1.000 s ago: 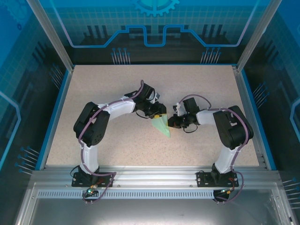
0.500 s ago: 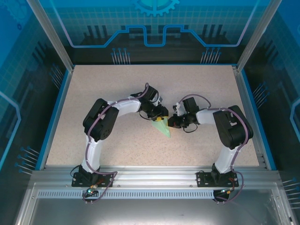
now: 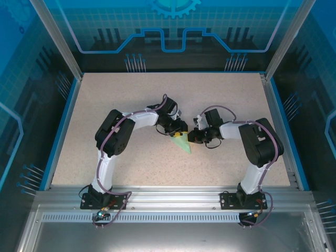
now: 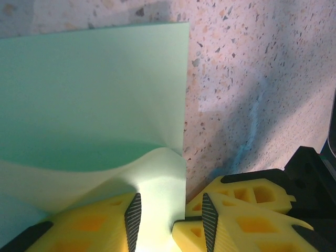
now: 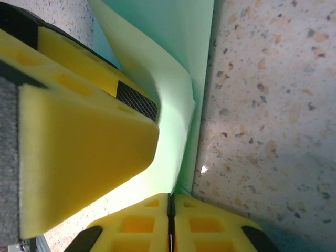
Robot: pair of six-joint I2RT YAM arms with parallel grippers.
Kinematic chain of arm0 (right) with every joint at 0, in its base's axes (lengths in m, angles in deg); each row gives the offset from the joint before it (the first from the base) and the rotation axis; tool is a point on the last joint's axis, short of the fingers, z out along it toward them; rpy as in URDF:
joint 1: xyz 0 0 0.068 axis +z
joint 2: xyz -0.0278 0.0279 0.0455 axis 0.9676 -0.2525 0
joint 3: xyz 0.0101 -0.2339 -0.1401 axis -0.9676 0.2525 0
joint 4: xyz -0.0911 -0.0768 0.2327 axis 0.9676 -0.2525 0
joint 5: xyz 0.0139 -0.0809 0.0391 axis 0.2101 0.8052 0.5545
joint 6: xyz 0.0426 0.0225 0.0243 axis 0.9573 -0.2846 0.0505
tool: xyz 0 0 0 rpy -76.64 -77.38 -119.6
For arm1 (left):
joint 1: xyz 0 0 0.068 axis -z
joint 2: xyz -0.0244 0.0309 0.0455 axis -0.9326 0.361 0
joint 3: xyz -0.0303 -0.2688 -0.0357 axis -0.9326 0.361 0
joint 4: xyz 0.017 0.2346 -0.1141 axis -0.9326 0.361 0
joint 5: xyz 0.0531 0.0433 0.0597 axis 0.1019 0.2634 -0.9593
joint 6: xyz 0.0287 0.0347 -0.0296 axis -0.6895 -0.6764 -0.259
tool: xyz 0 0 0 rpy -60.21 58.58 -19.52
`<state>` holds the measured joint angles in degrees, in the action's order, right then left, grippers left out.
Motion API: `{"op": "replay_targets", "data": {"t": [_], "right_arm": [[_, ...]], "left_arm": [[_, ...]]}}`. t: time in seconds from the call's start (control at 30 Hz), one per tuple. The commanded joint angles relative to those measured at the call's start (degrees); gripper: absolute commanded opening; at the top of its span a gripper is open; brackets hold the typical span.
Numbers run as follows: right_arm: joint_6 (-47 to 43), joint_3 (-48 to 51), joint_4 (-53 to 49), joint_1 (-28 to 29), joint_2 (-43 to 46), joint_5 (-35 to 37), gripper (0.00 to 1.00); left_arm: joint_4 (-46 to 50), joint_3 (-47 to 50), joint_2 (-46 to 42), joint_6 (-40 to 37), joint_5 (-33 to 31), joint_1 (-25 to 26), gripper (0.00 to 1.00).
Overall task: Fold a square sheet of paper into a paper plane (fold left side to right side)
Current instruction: Fourth fold the wing at the center of the table.
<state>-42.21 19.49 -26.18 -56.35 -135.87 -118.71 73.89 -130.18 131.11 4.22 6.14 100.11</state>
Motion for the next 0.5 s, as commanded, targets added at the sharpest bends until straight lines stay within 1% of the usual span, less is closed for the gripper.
{"op": "replay_targets", "data": {"t": [0.0,0.1,0.2,0.33,0.47], "right_arm": [[-1.2,1.1,-6.2,-0.9,2.5,2.7,0.18],[-1.9,0.5,-9.0,-0.9,6.8,3.0,0.25],[-2.1,1.1,-11.2,-0.9,10.5,3.0,0.29],[-0.7,3.7,-10.5,-0.2,13.6,-0.3,0.29],[1.0,4.9,-7.8,2.3,13.9,-3.3,0.27]], "left_arm": [[0.0,2.8,2.9,-0.6,-2.0,-0.3,0.4],[-1.1,4.1,2.9,-0.2,-1.9,-0.1,0.4],[-1.7,4.6,2.9,0.2,-1.9,0.2,0.4],[-1.9,4.5,3.1,0.2,-2.0,0.4,0.4],[-1.7,4.2,3.1,0.1,-2.0,0.4,0.4]]}}
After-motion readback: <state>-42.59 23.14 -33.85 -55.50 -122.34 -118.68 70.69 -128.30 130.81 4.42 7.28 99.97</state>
